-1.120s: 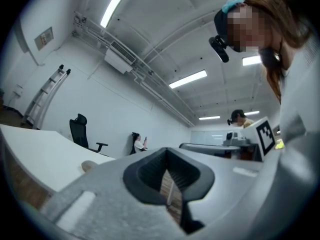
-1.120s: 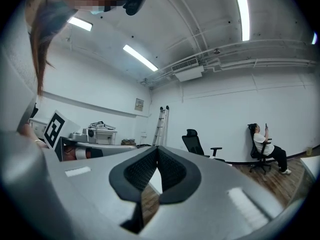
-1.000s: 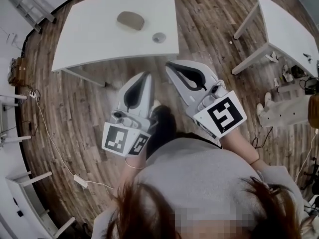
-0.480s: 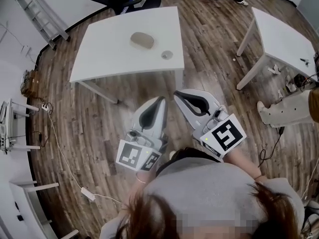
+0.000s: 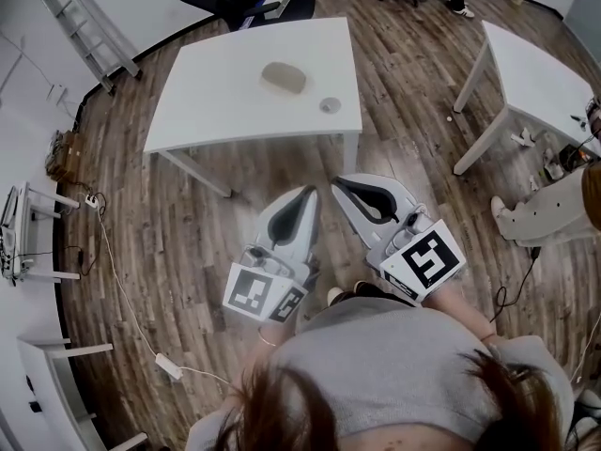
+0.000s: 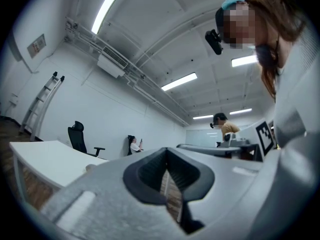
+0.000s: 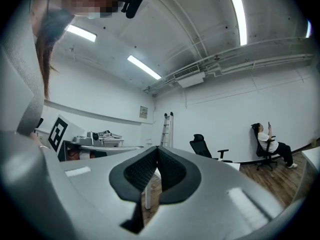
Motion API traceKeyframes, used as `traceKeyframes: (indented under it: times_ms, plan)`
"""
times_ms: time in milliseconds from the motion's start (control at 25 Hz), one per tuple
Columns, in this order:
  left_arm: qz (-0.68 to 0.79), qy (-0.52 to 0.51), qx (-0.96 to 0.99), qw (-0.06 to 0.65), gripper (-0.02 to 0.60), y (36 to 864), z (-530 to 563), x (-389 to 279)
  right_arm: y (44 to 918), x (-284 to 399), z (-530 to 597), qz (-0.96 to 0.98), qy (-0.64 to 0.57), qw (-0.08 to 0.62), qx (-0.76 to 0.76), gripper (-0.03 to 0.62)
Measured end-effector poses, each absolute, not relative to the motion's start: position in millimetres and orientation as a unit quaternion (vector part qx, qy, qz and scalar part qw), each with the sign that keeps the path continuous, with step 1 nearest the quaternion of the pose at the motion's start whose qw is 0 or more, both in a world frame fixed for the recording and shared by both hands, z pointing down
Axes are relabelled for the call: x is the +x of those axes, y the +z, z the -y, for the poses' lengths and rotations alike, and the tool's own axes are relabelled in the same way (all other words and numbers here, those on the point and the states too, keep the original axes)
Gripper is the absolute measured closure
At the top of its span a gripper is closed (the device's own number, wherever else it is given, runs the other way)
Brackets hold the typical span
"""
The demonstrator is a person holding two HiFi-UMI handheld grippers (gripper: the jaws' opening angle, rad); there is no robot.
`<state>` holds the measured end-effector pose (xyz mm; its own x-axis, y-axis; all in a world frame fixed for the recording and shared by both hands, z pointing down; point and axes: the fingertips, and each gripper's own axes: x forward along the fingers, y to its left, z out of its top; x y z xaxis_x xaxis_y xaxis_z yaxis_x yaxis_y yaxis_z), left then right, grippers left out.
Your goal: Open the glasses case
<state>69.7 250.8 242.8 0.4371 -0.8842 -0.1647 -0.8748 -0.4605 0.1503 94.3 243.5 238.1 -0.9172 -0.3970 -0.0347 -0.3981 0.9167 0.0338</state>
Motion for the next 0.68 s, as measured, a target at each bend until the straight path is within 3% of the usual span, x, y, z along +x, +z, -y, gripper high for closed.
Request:
traceKeyframes:
  times_ms: [680]
  plan:
    - [0.536,-0.114,0.836,0.004,0.578,242.2,-259.5,49.7,242.1,68.5,-253.6,-0.984,0.033,0.016,-0.177,0.589]
